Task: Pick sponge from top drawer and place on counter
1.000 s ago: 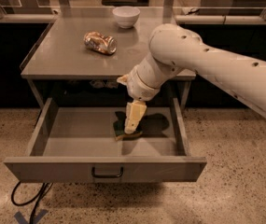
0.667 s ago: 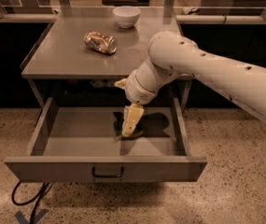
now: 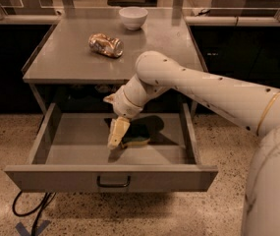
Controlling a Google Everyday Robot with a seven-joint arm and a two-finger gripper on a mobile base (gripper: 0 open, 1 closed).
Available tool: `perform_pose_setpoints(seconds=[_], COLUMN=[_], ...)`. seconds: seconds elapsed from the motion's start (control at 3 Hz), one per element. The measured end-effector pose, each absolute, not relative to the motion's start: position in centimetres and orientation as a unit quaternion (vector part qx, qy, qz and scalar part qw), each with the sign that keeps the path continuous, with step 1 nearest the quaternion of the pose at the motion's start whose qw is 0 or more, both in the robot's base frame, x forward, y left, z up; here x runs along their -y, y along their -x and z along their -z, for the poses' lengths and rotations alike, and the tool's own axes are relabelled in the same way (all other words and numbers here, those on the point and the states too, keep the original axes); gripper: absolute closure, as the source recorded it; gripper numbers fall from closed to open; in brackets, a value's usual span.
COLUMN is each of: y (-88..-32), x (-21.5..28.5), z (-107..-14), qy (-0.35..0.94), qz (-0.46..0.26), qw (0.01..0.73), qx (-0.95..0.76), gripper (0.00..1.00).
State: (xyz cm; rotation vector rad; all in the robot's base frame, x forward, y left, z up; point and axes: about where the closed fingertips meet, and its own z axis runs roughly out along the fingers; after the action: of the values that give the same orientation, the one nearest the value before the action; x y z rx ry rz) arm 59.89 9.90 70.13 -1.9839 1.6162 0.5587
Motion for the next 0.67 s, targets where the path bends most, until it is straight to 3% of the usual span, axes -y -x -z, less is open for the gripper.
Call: perform_pose_setpoints(seconds=[0.67], y=[-60.1], x=[-10.1], z=[-68.2], qy=[0.733], qz=[-0.219], qw=[0.245], qx=[-0.596], gripper=[0.00])
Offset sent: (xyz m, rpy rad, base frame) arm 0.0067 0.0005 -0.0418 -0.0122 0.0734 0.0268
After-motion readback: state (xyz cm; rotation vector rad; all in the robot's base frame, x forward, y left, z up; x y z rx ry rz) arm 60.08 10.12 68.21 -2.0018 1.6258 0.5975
